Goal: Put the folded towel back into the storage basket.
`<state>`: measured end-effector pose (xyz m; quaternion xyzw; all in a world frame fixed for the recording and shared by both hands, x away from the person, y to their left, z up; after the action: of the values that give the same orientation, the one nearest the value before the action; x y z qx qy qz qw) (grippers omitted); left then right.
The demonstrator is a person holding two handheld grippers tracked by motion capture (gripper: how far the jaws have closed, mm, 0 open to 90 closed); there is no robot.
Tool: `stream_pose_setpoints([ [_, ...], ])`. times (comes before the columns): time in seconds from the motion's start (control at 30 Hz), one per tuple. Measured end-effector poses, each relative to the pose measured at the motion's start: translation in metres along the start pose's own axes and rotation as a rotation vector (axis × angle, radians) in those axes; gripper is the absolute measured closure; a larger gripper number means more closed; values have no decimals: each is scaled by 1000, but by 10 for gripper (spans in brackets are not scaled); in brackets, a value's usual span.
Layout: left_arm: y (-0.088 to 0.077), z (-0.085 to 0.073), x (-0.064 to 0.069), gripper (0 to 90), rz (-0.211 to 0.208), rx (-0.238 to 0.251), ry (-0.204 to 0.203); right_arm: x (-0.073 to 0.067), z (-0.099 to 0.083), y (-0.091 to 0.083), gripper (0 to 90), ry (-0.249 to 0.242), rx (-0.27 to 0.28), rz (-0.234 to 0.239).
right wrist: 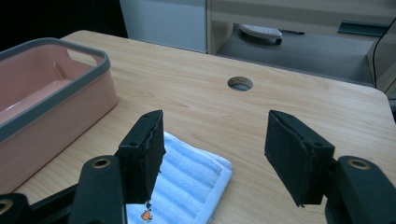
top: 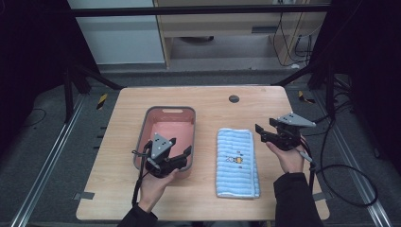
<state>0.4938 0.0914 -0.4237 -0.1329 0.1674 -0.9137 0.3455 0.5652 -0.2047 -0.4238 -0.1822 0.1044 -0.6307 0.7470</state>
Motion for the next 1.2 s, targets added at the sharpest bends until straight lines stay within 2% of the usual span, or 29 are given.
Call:
stream_pose_setpoints([
  [0.1, 5, -1, 5, 379, -7, -3, 0, 0, -1, 3, 383, 1, -6, 1],
  [0.2, 14, -2, 16, 385, -26, -14, 22, 0, -1, 5, 406, -1, -6, -1],
  [0.37, 25, -5, 28, 394, -56, -18, 16, 2, -3, 9, 418, 6, -11, -5],
  [0.7, 46, -18, 49, 413, -97, -65, 26, 2, -12, 21, 423, -4, -39, -9],
  [1.2, 66, -47, 60, 432, -130, -132, 1, -4, -28, 47, 449, -15, -92, -4],
])
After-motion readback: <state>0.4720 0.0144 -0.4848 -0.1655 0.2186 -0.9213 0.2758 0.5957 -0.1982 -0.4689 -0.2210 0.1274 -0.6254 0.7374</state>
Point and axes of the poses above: each handheld gripper's, and its own axes: y roughly forward along the jaws, z roughly out of its top, x roughly to its right, the point moved 8 cm from there along y, roughly forward along the jaws, and after that the axes turned 15 degrees about -z, right-handed, at the moved point
